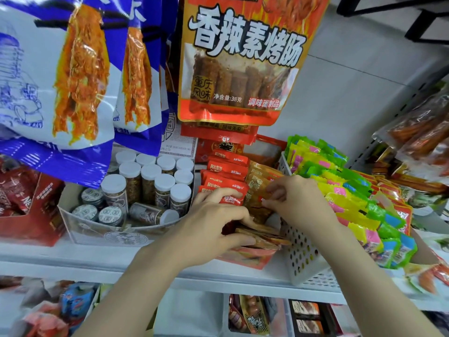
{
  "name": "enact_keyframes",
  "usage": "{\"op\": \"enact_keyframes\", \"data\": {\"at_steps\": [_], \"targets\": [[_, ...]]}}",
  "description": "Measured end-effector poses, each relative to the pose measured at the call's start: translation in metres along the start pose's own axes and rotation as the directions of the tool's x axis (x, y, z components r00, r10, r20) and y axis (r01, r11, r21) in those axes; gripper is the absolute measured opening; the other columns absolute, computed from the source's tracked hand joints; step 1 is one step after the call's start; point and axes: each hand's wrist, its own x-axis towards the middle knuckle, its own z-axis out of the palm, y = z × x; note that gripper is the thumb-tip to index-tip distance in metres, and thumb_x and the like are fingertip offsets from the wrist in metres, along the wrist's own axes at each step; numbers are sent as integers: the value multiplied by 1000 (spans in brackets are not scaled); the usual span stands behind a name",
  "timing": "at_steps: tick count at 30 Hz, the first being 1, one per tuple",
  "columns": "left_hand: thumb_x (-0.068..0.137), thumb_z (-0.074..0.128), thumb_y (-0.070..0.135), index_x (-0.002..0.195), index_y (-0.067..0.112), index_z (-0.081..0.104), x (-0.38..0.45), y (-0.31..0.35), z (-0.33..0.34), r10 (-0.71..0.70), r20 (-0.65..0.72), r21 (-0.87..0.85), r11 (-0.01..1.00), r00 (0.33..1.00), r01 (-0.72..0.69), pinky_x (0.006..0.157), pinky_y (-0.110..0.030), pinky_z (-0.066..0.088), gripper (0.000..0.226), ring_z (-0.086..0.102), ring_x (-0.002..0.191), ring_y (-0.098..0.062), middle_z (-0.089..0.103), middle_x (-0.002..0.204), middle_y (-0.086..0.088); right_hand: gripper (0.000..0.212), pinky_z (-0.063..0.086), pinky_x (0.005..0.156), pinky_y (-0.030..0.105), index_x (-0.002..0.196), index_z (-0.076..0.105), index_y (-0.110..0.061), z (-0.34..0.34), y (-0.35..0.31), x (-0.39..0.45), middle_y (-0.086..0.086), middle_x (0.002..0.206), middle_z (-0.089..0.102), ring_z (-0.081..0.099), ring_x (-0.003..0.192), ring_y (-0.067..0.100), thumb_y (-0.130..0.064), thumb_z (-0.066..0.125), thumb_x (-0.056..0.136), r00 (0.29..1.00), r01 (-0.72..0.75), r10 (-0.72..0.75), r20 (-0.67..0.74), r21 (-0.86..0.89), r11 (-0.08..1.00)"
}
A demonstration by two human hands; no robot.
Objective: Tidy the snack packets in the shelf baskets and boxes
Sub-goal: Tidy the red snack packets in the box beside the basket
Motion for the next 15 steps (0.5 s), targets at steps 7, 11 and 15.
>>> {"op": "enact_keyframes", "data": {"at_steps": [7, 11, 15], "targets": [[80, 66, 59, 103, 50, 60, -1, 3, -1, -22, -14, -17, 1000, 1000, 21, 106, -33, 25, 26, 21, 130, -8, 28, 142, 21, 24, 55, 81, 38, 98, 75, -17, 11, -9, 10, 9, 99, 70, 63, 98, 28, -36, 74, 83, 999, -24, 15, -43, -231, 973], [82, 65, 58, 106, 47, 63, -1, 4, 0, -24, -17, -12, 1000, 1000, 24, 110, -34, 24, 26, 20, 132, -9, 29, 143, 20, 21, 53, 79, 38, 100, 72, -13, 2, -14, 7, 13, 99, 69, 64, 96, 32, -30, 70, 88, 994, -20, 2, -106, -169, 985], [85, 65, 53, 104, 46, 64, -3, 5, -2, -22, -3, -19, 1000, 1000, 22, 107, -31, 22, 21, 20, 130, -7, 30, 144, 20, 15, 51, 80, 33, 98, 72, -16, -35, -23, 1, 12, 94, 72, 64, 95, 32, -26, 72, 86, 983, 6, -19, -185, -74, 997]]}}
